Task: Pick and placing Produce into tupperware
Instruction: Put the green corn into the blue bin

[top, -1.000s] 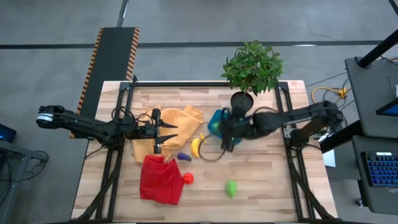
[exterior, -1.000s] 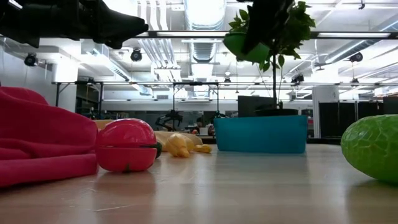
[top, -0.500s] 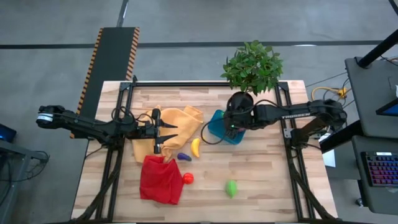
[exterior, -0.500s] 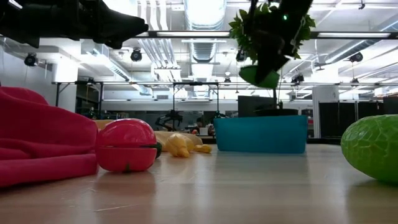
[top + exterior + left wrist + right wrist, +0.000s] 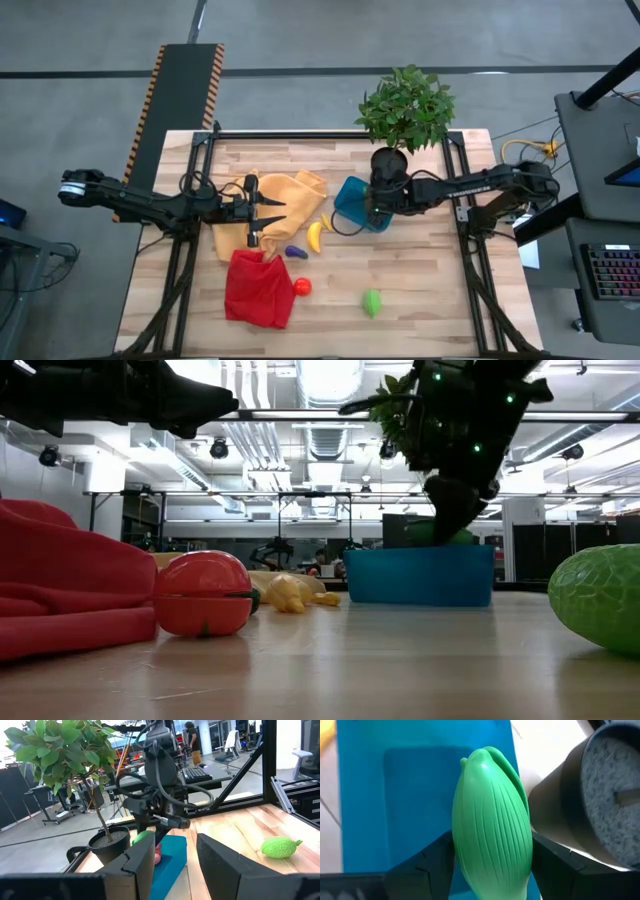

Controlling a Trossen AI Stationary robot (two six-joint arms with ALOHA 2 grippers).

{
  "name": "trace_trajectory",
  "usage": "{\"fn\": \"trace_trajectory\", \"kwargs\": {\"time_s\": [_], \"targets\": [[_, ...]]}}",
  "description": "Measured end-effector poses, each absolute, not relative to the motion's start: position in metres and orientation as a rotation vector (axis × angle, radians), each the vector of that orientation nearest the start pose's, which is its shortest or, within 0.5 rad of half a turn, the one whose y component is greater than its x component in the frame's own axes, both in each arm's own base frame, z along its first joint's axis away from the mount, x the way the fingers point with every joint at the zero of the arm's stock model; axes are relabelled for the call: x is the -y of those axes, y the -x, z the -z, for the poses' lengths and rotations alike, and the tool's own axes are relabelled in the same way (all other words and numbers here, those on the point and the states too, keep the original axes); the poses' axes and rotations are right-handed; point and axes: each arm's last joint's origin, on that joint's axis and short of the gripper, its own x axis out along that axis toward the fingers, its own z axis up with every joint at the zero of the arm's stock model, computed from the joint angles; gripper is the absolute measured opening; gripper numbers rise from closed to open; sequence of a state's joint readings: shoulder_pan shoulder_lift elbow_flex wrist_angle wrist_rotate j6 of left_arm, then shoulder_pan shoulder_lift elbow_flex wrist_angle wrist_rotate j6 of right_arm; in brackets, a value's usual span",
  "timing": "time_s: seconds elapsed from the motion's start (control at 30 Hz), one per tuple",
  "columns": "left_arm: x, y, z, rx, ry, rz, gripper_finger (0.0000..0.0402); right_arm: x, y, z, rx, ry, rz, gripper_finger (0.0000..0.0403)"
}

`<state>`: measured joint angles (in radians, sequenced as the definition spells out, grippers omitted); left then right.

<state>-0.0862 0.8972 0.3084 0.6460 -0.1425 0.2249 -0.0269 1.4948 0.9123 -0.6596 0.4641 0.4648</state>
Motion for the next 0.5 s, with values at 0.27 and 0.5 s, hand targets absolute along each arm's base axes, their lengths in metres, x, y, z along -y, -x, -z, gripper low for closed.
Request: {"fn": "trace_trajectory", "kwargs": {"time_s": [0.27, 0.5], "targets": [[0.012, -0.188, -0.229, 0.050, -0.218, -0.062, 0.0132, 0.020, -0.261, -0.176, -1.076, -0.131, 0.692, 0.0215], [0.012, -0.188, -0.229, 0.050, -0.218, -0.062, 0.0132, 0.020, -0.260, -0.171, -1.064, -0.135, 0.691, 0.0215]]}}
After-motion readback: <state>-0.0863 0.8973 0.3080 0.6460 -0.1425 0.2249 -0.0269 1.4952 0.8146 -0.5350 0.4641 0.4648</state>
